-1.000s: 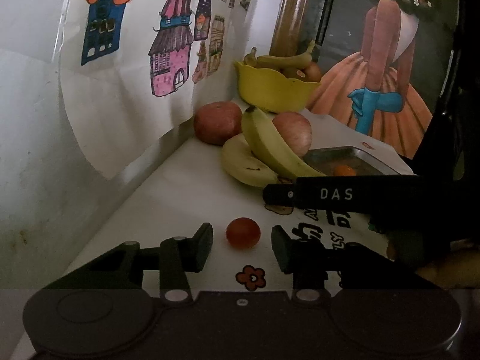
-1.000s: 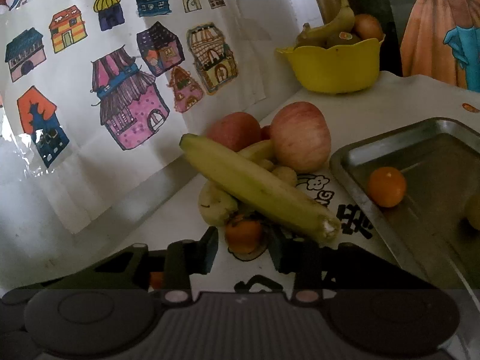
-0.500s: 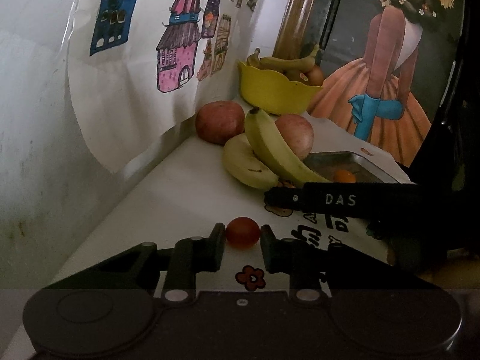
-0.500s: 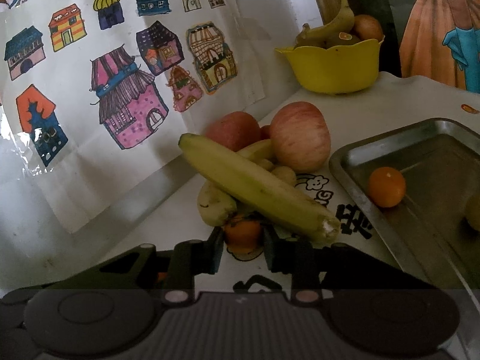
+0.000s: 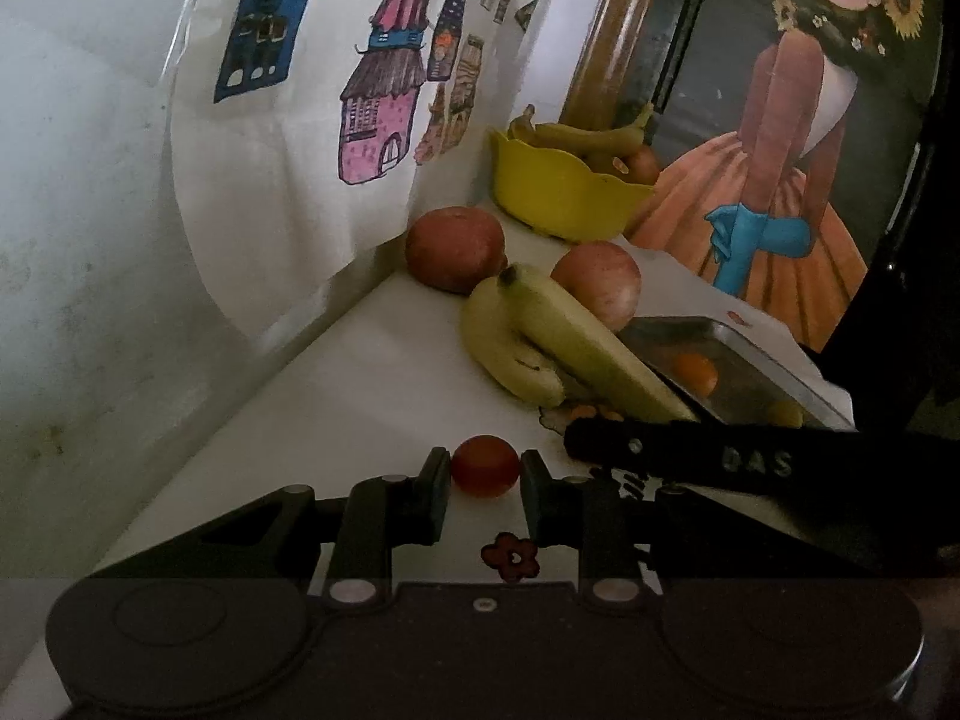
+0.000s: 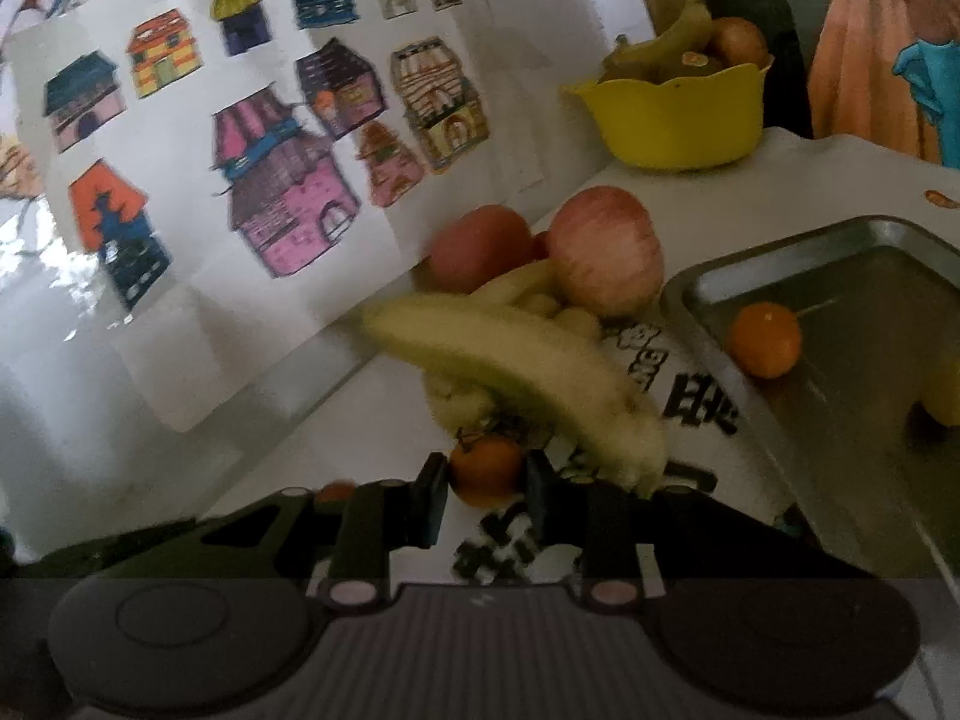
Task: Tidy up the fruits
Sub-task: 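Close the left gripper on the cherry tomato while the right closes on the small orange fruit, then carry the cherry tomato in the left gripper to the tray while the right carries the orange fruit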
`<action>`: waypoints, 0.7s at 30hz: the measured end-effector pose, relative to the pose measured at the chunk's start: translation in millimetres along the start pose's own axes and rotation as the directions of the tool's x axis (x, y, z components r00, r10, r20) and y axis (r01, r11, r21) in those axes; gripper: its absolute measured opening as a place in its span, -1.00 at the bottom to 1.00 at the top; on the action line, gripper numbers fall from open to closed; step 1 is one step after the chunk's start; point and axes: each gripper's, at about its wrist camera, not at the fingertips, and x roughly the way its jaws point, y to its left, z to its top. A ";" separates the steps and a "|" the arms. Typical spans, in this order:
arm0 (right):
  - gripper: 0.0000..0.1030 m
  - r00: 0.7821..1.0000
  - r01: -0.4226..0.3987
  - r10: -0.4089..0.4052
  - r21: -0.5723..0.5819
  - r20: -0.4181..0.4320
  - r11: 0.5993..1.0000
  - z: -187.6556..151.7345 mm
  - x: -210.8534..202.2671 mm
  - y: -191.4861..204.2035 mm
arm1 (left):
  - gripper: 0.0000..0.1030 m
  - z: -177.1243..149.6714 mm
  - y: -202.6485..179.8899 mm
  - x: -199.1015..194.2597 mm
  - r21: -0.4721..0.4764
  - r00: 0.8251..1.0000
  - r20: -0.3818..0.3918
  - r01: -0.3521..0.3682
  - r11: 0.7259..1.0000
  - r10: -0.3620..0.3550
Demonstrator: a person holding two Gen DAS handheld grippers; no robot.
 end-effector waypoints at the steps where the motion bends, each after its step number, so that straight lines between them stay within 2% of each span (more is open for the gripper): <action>1: -0.40 1.000 -0.006 0.006 -0.006 -0.003 1.000 -2.5 -2.6 1.6 | -0.48 -0.2 -1.3 -0.5 0.006 1.000 -0.001 -0.008 1.000 0.008; 5: -0.40 1.000 -0.027 0.027 -0.027 -0.006 0.999 -10.5 -15.4 4.8 | -0.49 -1.3 -4.0 -3.0 0.013 1.000 -0.001 -0.021 1.000 0.021; 9: -0.40 0.998 -0.047 0.048 -0.029 0.028 0.998 -17.3 -35.1 3.2 | -0.49 -1.6 -8.7 -4.6 0.017 1.000 -0.006 -0.026 1.000 0.026; 15: -0.40 0.990 -0.059 0.059 -0.006 0.129 0.998 -20.4 -65.1 -9.7 | -0.49 5.5 -27.7 -9.6 0.003 0.999 0.033 -0.004 1.000 0.004; 21: -0.39 0.968 -0.064 0.042 0.081 0.249 0.995 -11.2 -90.4 -39.8 | -0.49 21.8 -66.2 -4.8 0.011 0.994 0.101 0.035 0.999 -0.036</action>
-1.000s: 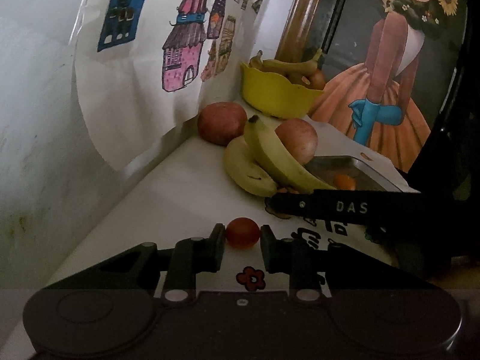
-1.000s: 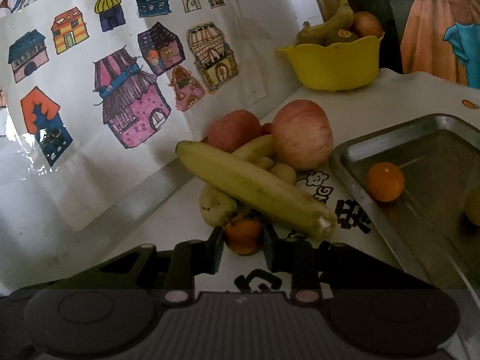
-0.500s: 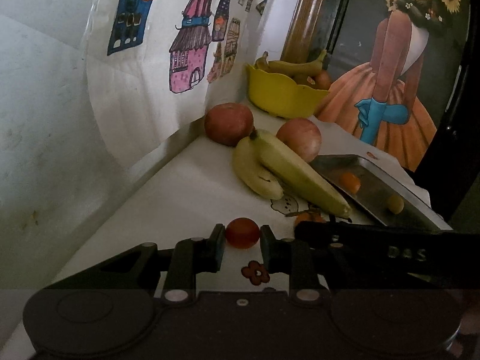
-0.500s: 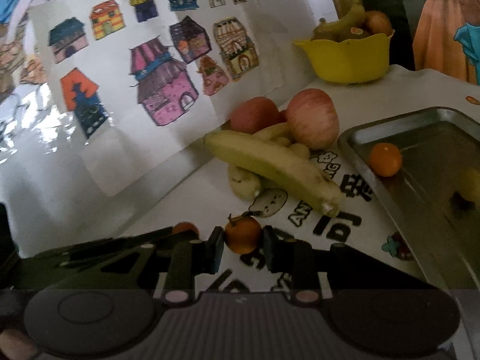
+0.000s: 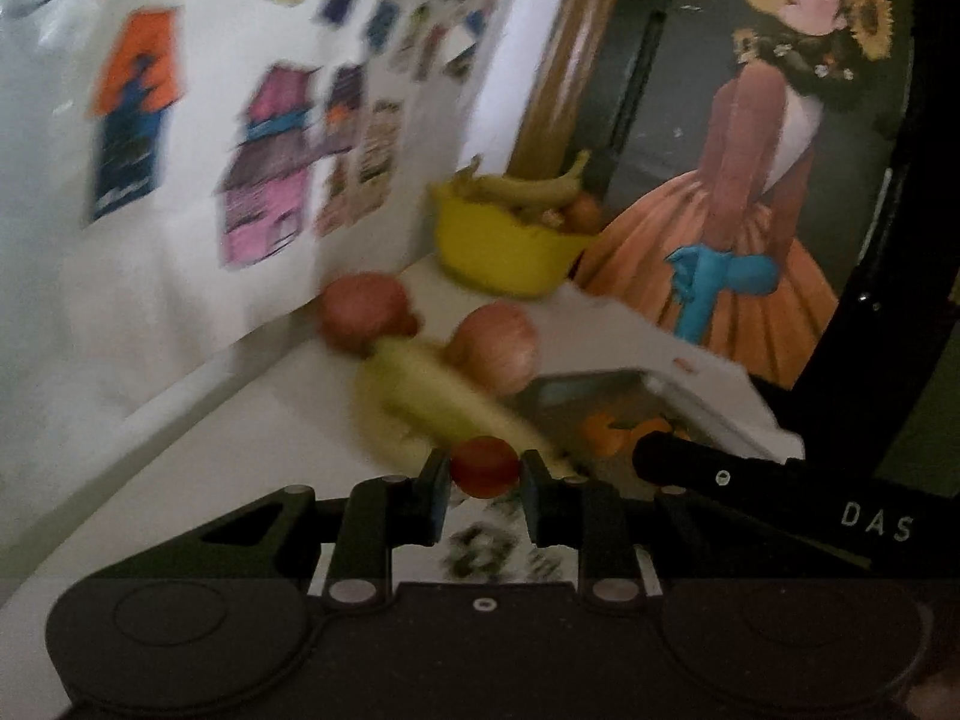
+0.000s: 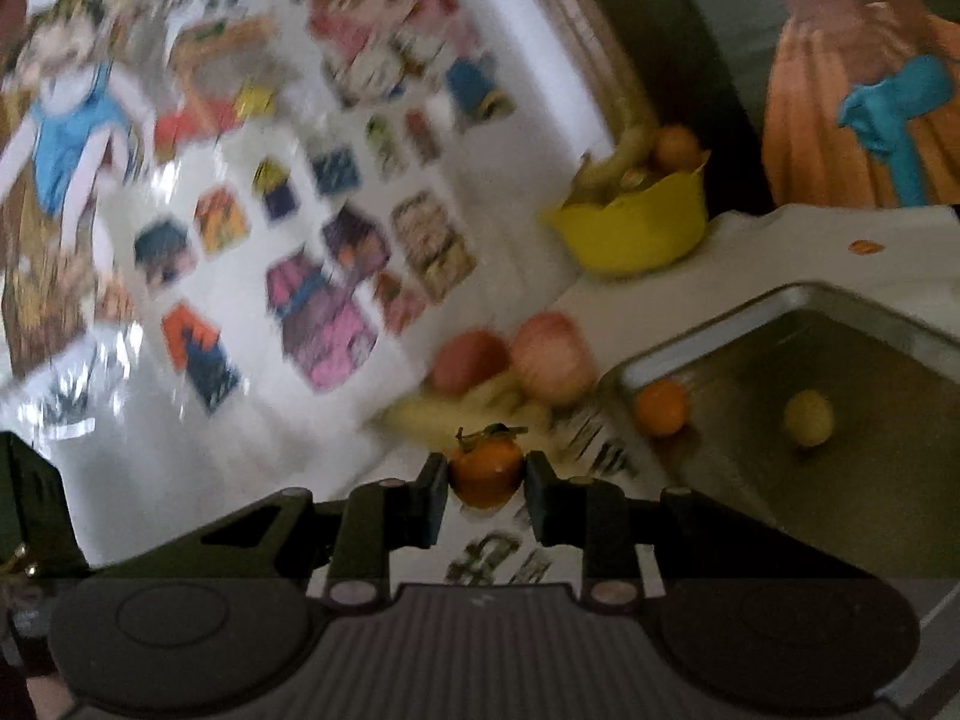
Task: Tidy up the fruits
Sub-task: 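Carry the cherry tomato in the left gripper to the tray while the right carries the orange fruit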
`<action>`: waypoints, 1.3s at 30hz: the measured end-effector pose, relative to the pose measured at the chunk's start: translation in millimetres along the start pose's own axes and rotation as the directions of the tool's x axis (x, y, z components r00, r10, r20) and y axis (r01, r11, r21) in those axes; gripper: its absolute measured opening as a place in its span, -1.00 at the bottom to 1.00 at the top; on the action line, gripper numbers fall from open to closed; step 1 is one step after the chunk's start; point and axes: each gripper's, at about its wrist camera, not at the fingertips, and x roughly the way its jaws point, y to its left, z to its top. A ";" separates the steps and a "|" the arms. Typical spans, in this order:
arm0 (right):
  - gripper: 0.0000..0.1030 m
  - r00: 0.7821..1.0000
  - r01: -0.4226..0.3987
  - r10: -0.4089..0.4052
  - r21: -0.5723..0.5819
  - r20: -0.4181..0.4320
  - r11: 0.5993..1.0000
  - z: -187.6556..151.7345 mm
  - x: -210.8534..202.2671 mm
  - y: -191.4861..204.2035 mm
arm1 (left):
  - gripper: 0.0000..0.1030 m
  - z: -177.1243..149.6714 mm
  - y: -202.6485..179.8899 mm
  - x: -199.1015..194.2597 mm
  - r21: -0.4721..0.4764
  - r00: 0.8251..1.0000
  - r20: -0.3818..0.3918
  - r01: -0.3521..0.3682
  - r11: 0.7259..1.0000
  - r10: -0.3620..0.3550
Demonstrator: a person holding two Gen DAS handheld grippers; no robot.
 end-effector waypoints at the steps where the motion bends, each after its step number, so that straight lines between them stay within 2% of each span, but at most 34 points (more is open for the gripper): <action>1: -0.39 0.999 0.020 -0.020 0.002 0.027 1.000 2.5 -4.0 -4.1 | -0.49 3.8 -8.1 4.4 0.010 1.000 0.013 0.008 1.000 -0.008; 3: -0.39 0.993 0.091 -0.090 -0.003 0.082 0.996 7.9 -10.7 -12.1 | -0.49 11.2 -23.1 13.8 0.027 0.999 0.037 0.021 0.999 -0.022; 7: -0.39 0.962 0.217 -0.220 0.038 0.159 0.975 17.8 -24.1 -32.6 | -0.49 23.2 -51.6 35.0 0.057 0.996 0.063 0.059 0.997 -0.063; 10: -0.39 0.920 0.328 -0.332 0.057 0.207 0.943 21.8 -31.0 -43.9 | -0.49 27.1 -71.9 49.4 0.084 0.990 0.077 0.108 0.991 -0.114; 14: -0.39 0.854 0.447 -0.449 0.070 0.262 0.892 22.1 -39.2 -49.7 | -0.48 27.0 -87.4 65.3 0.033 0.981 0.086 0.170 0.985 -0.173; 17: -0.39 0.819 0.506 -0.500 0.057 0.280 0.861 21.9 -39.1 -51.1 | -0.48 20.5 -93.2 75.4 0.015 0.978 0.089 0.187 0.982 -0.187; 20: -0.39 0.799 0.545 -0.536 0.046 0.274 0.837 21.1 -37.9 -55.2 | -0.48 13.4 -95.6 85.2 0.030 0.982 0.077 0.173 0.984 -0.175; 26: -0.39 0.782 0.573 -0.574 0.082 0.242 0.816 21.3 -35.1 -66.9 | -0.48 3.8 -92.7 98.2 0.046 0.985 0.018 0.171 0.984 -0.172; 30: -0.39 0.785 0.571 -0.573 0.085 0.234 0.817 18.8 -33.0 -68.4 | -0.48 1.4 -92.1 104.5 0.047 0.985 -0.021 0.173 0.984 -0.172; 39: -0.39 0.789 0.584 -0.587 0.075 0.182 0.808 14.4 -24.2 -73.0 | -0.48 -0.5 -92.4 107.5 0.067 0.988 -0.049 0.152 0.986 -0.149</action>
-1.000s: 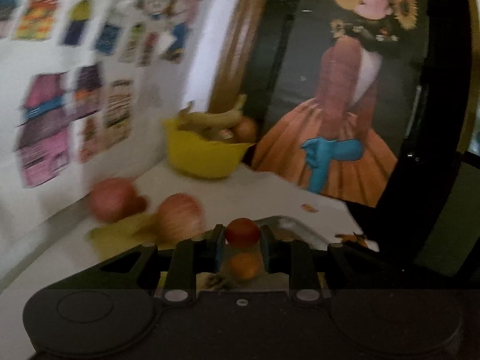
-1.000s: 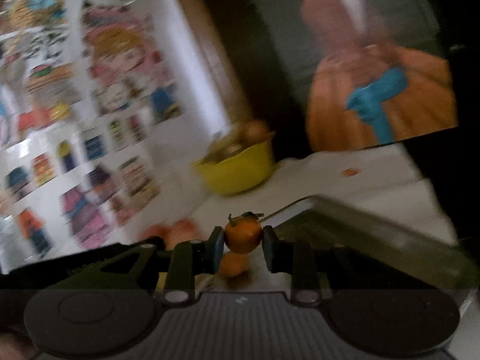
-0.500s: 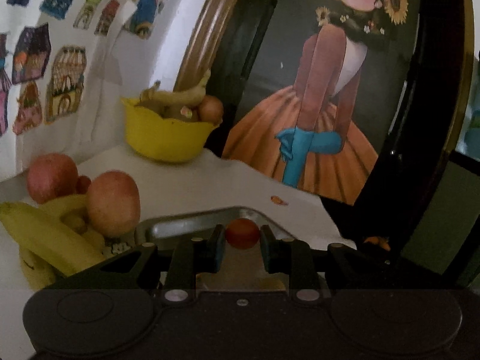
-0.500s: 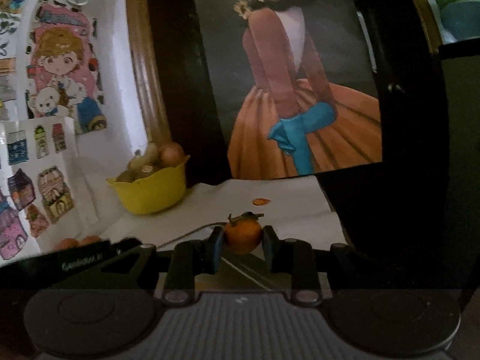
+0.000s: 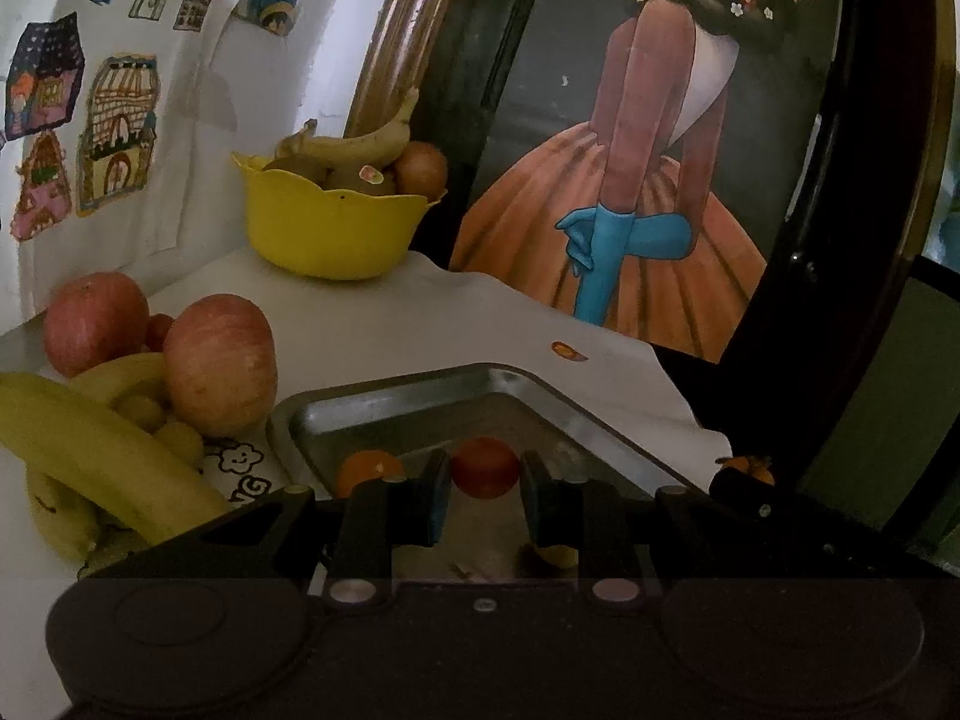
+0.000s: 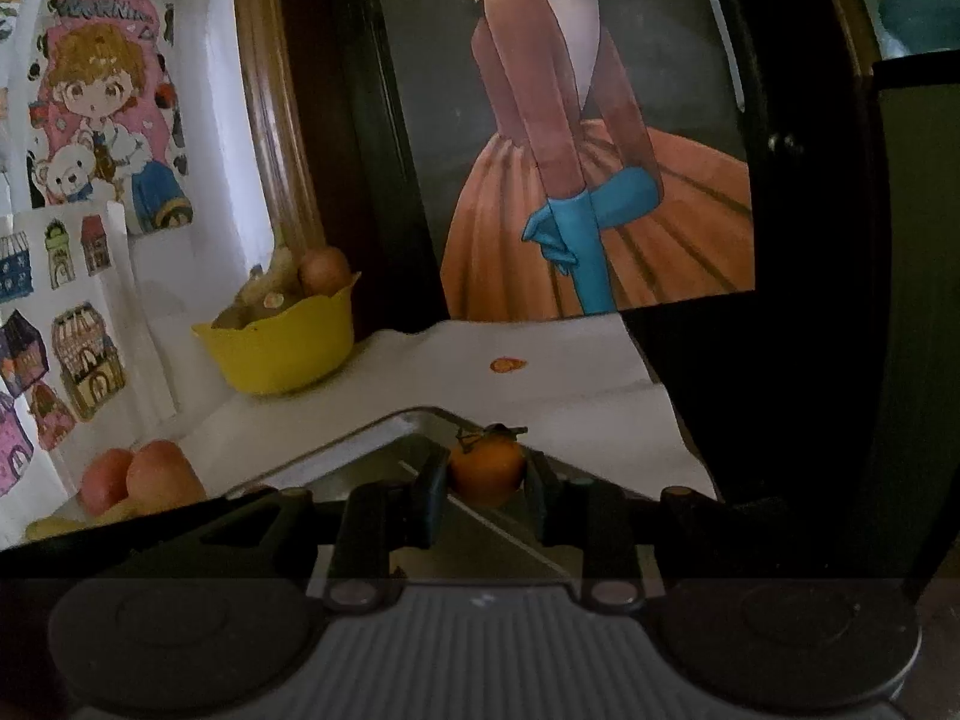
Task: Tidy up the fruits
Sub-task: 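Carry the cherry tomato in the left gripper to the tray while the right carries the orange fruit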
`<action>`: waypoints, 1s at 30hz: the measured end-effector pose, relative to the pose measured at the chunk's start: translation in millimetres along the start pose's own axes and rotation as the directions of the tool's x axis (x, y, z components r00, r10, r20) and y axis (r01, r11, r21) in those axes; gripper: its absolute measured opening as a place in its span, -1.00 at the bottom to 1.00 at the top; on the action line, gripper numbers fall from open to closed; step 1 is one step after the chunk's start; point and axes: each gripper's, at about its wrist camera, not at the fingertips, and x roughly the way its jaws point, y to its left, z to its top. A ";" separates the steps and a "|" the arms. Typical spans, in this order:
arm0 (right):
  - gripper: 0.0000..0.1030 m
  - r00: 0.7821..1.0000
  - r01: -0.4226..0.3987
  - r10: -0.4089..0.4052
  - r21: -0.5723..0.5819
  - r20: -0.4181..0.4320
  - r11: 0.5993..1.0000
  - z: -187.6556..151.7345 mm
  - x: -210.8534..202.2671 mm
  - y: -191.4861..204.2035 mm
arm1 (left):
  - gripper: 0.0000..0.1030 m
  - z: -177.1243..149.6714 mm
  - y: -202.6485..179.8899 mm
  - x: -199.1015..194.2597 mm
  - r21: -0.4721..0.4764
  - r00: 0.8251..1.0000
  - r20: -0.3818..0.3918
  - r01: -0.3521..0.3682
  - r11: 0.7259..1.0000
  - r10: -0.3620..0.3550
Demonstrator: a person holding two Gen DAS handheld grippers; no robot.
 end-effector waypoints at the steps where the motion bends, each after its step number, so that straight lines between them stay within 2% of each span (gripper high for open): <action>1: -0.39 1.000 0.000 0.000 0.002 -0.009 1.000 -0.6 1.5 -0.3 | -0.48 0.0 0.3 0.6 0.001 1.000 -0.003 -0.005 1.000 0.005; 8: -0.39 0.999 -0.011 0.011 0.003 -0.038 1.000 -4.1 6.1 -0.6 | -0.48 -2.1 0.7 7.6 0.001 0.998 -0.049 -0.027 1.000 0.027; 30: -0.39 0.996 -0.012 0.008 -0.040 -0.084 0.999 -8.9 14.7 6.8 | -0.48 -2.2 5.7 14.9 -0.008 0.994 -0.093 -0.059 0.998 0.058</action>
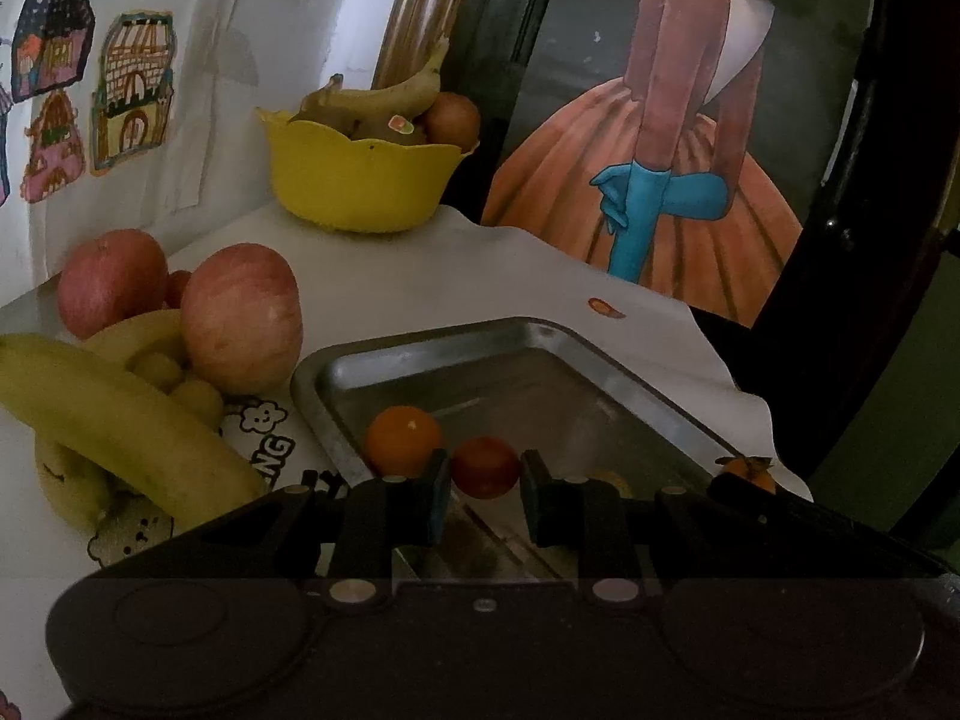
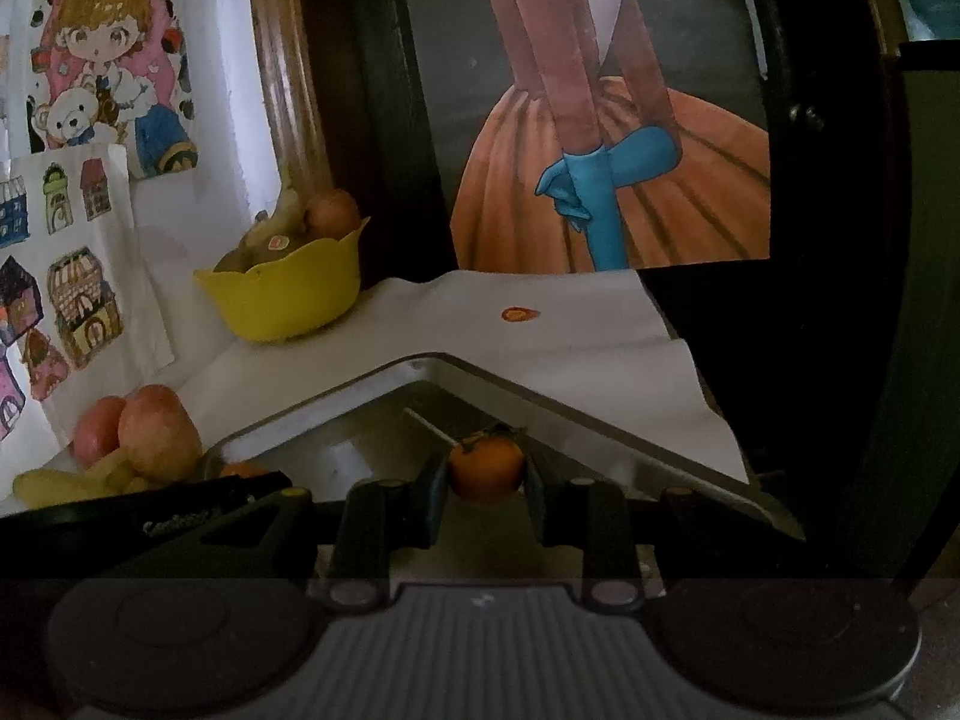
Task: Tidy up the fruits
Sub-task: 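Open the left gripper to drop the tomato in the tray while the right releases its fruit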
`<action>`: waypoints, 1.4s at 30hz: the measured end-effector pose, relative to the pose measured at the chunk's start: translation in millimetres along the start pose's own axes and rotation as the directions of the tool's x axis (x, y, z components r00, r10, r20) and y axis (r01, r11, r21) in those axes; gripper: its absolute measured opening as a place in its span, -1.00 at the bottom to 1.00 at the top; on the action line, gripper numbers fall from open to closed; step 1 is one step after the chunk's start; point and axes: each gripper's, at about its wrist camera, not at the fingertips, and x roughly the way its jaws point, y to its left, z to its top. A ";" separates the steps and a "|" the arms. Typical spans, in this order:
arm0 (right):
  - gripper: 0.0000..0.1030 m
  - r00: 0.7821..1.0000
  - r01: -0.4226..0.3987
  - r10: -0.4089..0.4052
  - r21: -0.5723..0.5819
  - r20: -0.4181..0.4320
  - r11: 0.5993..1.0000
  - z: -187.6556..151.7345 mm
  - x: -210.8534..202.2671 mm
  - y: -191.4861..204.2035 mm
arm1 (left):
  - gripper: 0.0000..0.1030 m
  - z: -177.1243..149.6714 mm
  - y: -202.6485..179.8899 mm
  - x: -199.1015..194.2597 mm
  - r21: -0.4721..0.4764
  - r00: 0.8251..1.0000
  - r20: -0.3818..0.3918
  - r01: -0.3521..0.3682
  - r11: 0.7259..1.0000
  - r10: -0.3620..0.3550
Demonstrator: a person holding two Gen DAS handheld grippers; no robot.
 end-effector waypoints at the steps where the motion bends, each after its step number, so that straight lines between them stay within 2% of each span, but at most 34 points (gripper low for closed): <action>1: -0.39 1.000 -0.001 0.001 -0.002 -0.003 1.000 -0.3 0.6 0.2 | -0.48 -0.5 0.4 0.3 -0.001 1.000 -0.002 0.000 1.000 0.000; 9: -0.37 1.000 0.001 -0.001 -0.002 -0.014 1.000 -1.2 2.0 0.3 | -0.47 -0.9 1.3 0.8 -0.006 1.000 -0.005 0.002 1.000 -0.002; 16: -0.09 1.000 0.006 -0.006 -0.001 0.005 1.000 -0.6 -0.7 -1.0 | -0.34 0.1 3.1 -1.0 -0.022 1.000 0.014 0.008 1.000 -0.007; 22: 0.30 0.998 0.030 -0.032 0.026 0.052 0.999 1.2 -7.4 -5.5 | 0.13 3.0 7.3 -9.6 -0.054 0.997 0.075 -0.005 0.999 0.010; 24: 0.43 0.997 0.040 -0.043 0.040 0.066 0.998 2.6 -8.9 -7.6 | 0.35 3.8 8.8 -13.1 -0.067 0.995 0.101 -0.009 0.998 0.016; 28: 0.68 0.993 0.050 -0.057 0.065 0.107 0.997 4.5 -14.1 -11.3 | 0.60 5.4 11.6 -21.4 -0.086 0.987 0.154 -0.023 0.996 0.036; 30: 0.73 0.991 0.047 -0.056 0.073 0.124 0.996 5.1 -16.3 -13.1 | 0.84 6.0 12.9 -25.5 -0.101 0.980 0.190 -0.035 0.994 0.054; 33: 0.85 0.988 0.046 -0.056 0.074 0.142 0.996 5.9 -18.9 -13.2 | 0.99 7.0 14.1 -34.5 -0.120 0.962 0.260 -0.053 0.991 0.083; 37: 0.99 0.974 0.043 -0.058 0.073 0.217 0.996 5.9 -28.5 -11.3 | 0.99 7.1 17.8 -48.8 -0.158 0.928 0.353 -0.064 0.985 0.117; 42: 1.00 0.952 0.035 -0.058 0.081 0.301 0.996 6.3 -40.3 -11.1 | 0.99 5.8 25.3 -67.2 -0.208 0.892 0.425 -0.071 0.976 0.155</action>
